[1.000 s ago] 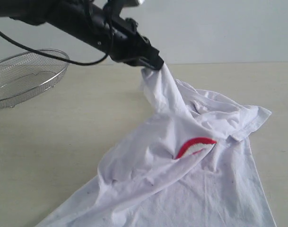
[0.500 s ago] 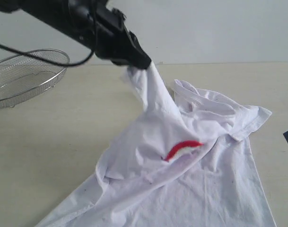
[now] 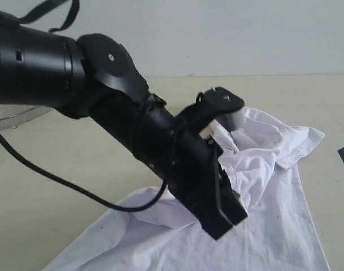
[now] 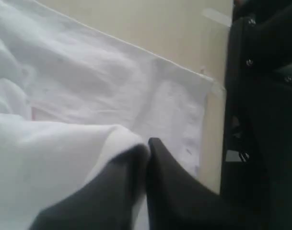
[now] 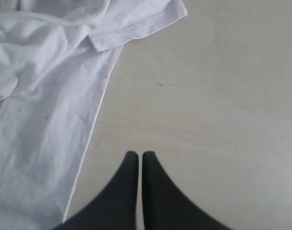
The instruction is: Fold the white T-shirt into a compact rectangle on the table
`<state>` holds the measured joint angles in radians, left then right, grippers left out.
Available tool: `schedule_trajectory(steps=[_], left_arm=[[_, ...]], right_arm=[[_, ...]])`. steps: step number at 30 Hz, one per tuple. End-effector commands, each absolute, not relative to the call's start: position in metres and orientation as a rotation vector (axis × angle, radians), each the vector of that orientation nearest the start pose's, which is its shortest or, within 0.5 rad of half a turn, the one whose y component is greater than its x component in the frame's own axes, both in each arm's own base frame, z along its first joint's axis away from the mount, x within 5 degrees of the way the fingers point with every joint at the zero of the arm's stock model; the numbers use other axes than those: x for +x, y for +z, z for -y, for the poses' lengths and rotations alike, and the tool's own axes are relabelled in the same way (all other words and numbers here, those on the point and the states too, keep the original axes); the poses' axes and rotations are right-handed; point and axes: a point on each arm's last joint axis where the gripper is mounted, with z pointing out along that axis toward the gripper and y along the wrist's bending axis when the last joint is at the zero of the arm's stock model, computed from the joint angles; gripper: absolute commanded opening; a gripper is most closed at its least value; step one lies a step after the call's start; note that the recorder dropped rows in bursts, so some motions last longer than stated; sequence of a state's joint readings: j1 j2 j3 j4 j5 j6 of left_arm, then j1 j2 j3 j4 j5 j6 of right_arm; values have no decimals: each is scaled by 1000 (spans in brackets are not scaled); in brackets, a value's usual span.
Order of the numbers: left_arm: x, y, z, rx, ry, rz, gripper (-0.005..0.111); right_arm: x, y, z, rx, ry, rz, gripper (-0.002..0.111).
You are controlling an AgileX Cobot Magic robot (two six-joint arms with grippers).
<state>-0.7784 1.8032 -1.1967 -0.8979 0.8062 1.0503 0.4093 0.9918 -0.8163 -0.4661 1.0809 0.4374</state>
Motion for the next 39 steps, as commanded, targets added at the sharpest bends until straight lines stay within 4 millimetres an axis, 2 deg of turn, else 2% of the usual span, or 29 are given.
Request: schedule_trajectory(steps=[1, 5, 8, 10, 15, 17, 20, 23, 26, 28, 32, 39], left_arm=[[202, 193, 307, 1691, -1025, -2188, 5], [195, 166, 316, 1749, -1033, -2243, 5], [200, 162, 317, 1708, -994, -2252, 9], [207, 167, 317, 1683, -990, -2249, 20], [224, 189, 313, 1540, -1035, -2313, 64], [230, 199, 311, 1499, -1020, -2333, 74], [239, 215, 307, 1488, -945, -2321, 73], [256, 223, 297, 1438, -735, -2341, 62], [273, 218, 282, 1368, -538, -2416, 56], [282, 212, 275, 1342, -490, -2446, 56], [290, 198, 277, 1278, -528, -2480, 56], [284, 186, 288, 1317, -728, -2477, 56]], right_arm=[[167, 307, -32, -137, -331, -2553, 0], [167, 307, -32, -137, -335, -2554, 0], [166, 307, -31, -134, -342, -2562, 0], [166, 307, -31, -132, -346, -2566, 0], [165, 307, -30, -128, -355, -2578, 0], [165, 306, -30, -137, -360, -2580, 0], [165, 306, -30, -137, -360, -2580, 0], [164, 306, -30, -135, -363, -2584, 0], [163, 306, -29, -131, -368, -2594, 0], [163, 306, -29, -131, -370, -2596, 0], [163, 306, -29, -131, -368, -2594, 0], [164, 306, -30, -133, -364, -2589, 0]])
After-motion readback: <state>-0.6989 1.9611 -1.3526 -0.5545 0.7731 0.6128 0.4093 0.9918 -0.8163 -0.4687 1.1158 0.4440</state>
